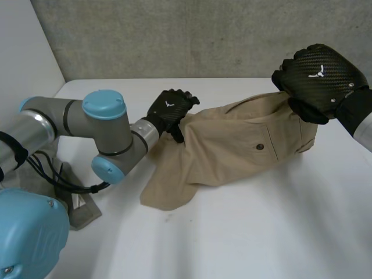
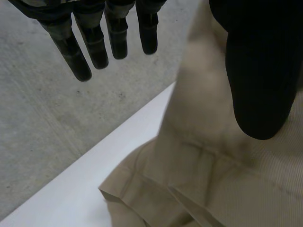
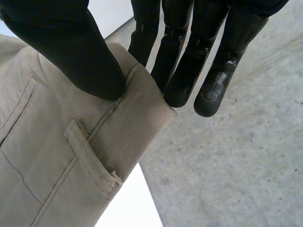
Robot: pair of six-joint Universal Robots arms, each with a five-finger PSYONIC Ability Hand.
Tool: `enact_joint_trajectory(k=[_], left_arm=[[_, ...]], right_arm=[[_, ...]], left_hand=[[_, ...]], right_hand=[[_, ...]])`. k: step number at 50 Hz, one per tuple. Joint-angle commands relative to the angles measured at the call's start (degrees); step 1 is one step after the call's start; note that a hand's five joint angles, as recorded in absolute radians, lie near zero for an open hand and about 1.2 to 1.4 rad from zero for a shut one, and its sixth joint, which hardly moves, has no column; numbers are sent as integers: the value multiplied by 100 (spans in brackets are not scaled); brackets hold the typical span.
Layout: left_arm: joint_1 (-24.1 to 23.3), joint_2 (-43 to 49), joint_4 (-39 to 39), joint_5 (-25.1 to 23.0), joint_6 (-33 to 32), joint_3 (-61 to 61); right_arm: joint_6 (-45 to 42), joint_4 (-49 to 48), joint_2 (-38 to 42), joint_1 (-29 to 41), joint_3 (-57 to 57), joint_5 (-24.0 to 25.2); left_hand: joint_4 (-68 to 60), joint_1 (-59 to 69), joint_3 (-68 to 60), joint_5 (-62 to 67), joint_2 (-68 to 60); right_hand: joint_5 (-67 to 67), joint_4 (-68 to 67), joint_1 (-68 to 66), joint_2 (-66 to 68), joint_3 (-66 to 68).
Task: Fold the laundry.
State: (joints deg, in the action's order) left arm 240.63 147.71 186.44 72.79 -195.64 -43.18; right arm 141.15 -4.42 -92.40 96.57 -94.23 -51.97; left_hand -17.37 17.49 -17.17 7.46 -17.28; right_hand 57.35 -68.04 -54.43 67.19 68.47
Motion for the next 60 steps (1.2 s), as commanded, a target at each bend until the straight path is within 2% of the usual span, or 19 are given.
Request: enact_joint_trajectory(k=[1, 2, 5, 6, 7, 9, 14, 18, 21, 30, 37, 47, 48, 49, 51, 55, 57, 59, 60], left_arm=[[-25, 161, -37, -107, -10, 73], [-25, 170, -46, -116, -10, 91], [-33, 266, -46, -98, -45, 179], [-33, 319, -46, -11, -53, 266], [-25, 346, -46, 51, -62, 319], [-16, 355, -37, 252, -97, 381], [45, 241, 50, 1236, -631, 469], [46, -31, 295, 1492, -1177, 416], [19, -102, 498, 1519, -1380, 399], [-42, 73, 1192, 1545, -1741, 530], [-69, 599, 1290, 1545, -2092, 916], [-112, 1251, 1623, 1519, -2470, 1321], [-113, 1295, 1659, 1519, -2488, 1330], [-121, 1373, 1746, 1528, -2540, 1374], [-156, 1427, 1817, 1519, -2611, 1383], [-227, 1480, 1879, 1493, -2760, 1366], [-253, 1462, 1879, 1501, -2778, 1330], [-279, 1445, 1887, 1528, -2778, 1330], [-288, 1427, 1887, 1537, -2778, 1330]], right_arm=[[1, -50, -208, -112, -122, 81], [1, -50, -234, -112, -122, 81], [1, -50, -252, -121, -122, 81], [1, -50, -252, -121, -122, 81], [-8, -50, -252, -130, -122, 81], [-17, -50, -243, -130, -104, 81], [-26, -59, 299, -322, 88, -6], [-8, 2, 1134, -385, 562, -68], [-17, 38, 1566, -349, 932, -217], [1, 459, 3551, -131, 2960, -1253], [220, 583, 4756, 37, 4113, -1623], [467, 495, 5750, 283, 4879, -1773], [467, 478, 5821, 283, 4932, -1851], [467, 425, 5978, 301, 5063, -2105], [449, 355, 6102, 327, 5169, -2422], [466, 161, 6182, 459, 5240, -3047], [467, 117, 6147, 503, 5240, -3258], [475, 135, 6077, 521, 5231, -3381], [484, 169, 5972, 538, 5170, -3434]], left_hand=[[-780, 768, -800, 771, -789], [-948, 936, -968, 939, -957], [-2709, 2697, -2729, 2700, -2718], [-4615, 4603, -4634, 4605, -4623], [-5583, 5571, -5602, 5573, -5592], [-6261, 6249, -6281, 6252, -6270], [-6263, 6251, -6283, 6254, -6272], [-6263, 6251, -6283, 6254, -6272], [-6263, 6251, -6283, 6254, -6272], [-6263, 6251, -6283, 6254, -6272], [-6263, 6251, -6283, 6254, -6272], [-6263, 6251, -6283, 6254, -6272], [-5916, 5904, -5935, 5906, -5924], [-4297, 4285, -4317, 4288, -4306], [-2423, 2411, -2442, 2413, -2431], [-452, 440, -472, 443, -461], [737, -749, 717, -746, 728], [737, -749, 717, -746, 728], [737, -749, 717, -746, 728]], right_hand=[[1265, -1196, -2557, 1281, 1153], [1265, -1196, -2557, 1281, 1153], [1265, -1196, -2557, 1281, 1153], [1265, -1196, -2557, 1281, 1153], [1265, -1196, -2557, 1281, 1153], [1265, -1196, -2557, 1281, 1153], [1265, -1196, -2557, 1281, 1153], [1265, -1196, -2557, 1281, 1153], [1265, -1196, -2557, 1281, 1153], [1265, -1196, -2557, 1281, 1153], [1265, -1196, -2557, 1281, 1153], [1265, -1196, -2557, 1281, 1153], [1265, -1196, -2557, 1281, 1153], [1265, -1196, -2557, 1281, 1153], [1265, -1196, -2557, 1281, 1153], [1054, -985, -2347, 1071, 943], [-1595, 1664, 303, -1579, -1707], [-3396, 3465, 2104, -3380, -3508], [-5504, 5572, 4211, -5487, -5615]])
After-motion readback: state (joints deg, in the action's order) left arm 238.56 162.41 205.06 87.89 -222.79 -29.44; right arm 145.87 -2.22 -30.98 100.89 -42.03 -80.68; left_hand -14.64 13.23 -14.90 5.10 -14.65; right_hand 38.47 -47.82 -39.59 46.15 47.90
